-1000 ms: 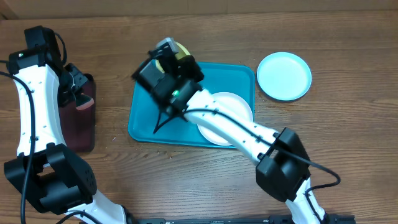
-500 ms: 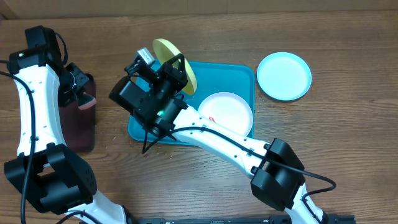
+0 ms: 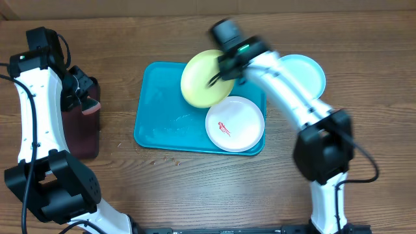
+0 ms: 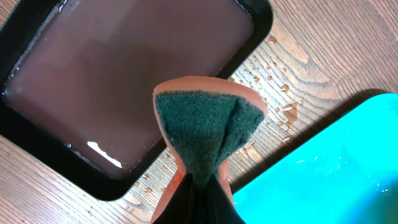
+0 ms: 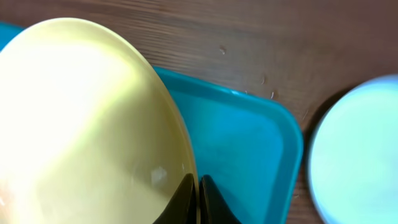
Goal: Clean dirty plates on tray and stack at the side
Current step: 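Lift the yellow plate with the right gripper and stack it on the light blue plate, then reach the right gripper to the white plate rim and grip it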
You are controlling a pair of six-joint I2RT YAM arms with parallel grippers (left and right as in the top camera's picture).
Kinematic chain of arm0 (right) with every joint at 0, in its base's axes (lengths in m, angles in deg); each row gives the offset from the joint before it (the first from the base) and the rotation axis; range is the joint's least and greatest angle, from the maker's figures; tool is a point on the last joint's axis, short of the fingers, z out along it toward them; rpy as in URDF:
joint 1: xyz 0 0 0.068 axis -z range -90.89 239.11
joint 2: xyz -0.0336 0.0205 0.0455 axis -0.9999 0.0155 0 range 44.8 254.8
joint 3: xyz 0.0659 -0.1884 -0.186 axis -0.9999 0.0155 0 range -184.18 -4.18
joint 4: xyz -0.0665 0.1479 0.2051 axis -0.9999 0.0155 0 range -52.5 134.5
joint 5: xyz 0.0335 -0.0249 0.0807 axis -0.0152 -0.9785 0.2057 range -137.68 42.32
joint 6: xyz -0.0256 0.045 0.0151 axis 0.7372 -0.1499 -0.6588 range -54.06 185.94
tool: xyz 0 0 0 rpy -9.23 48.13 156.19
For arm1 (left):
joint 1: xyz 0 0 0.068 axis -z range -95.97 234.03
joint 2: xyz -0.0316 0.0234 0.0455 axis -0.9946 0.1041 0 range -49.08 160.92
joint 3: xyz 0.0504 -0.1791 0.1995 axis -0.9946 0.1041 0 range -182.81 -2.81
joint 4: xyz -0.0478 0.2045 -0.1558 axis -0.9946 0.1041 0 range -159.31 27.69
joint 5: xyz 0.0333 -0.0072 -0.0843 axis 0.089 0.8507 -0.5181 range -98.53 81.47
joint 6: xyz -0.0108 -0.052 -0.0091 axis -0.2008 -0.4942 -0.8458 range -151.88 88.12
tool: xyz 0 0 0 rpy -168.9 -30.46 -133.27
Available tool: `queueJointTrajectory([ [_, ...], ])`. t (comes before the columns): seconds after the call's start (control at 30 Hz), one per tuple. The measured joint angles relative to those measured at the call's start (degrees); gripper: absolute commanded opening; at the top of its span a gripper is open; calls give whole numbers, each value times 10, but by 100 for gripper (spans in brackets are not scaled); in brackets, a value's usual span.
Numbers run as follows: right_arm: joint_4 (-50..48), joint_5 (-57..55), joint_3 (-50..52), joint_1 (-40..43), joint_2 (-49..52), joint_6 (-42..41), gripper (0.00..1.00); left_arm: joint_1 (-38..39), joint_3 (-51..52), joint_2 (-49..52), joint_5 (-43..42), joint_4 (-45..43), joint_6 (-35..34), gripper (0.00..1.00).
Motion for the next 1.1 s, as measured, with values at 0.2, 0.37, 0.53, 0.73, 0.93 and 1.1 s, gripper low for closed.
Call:
queueJointTrajectory([
  [0.2, 63, 186, 0, 187, 0, -5, 4, 0, 0, 0, 0, -2, 0, 4],
  [0.37, 106, 223, 4, 276, 0, 27, 4, 0, 0, 0, 0, -4, 0, 4],
  [0.53, 104, 235, 43, 343, 0, 41, 4, 0, 0, 0, 0, -4, 0, 4],
  [0.73, 84, 234, 87, 415, 0, 67, 12, 0, 0, 0, 0, -4, 0, 4],
  [0.93, 61, 229, 88, 406, 0, 87, 50, 0, 0, 0, 0, -4, 0, 4],
  [1.1, 60, 236, 88, 398, 0, 88, 62, 0, 0, 0, 0, -12, 2, 4],
])
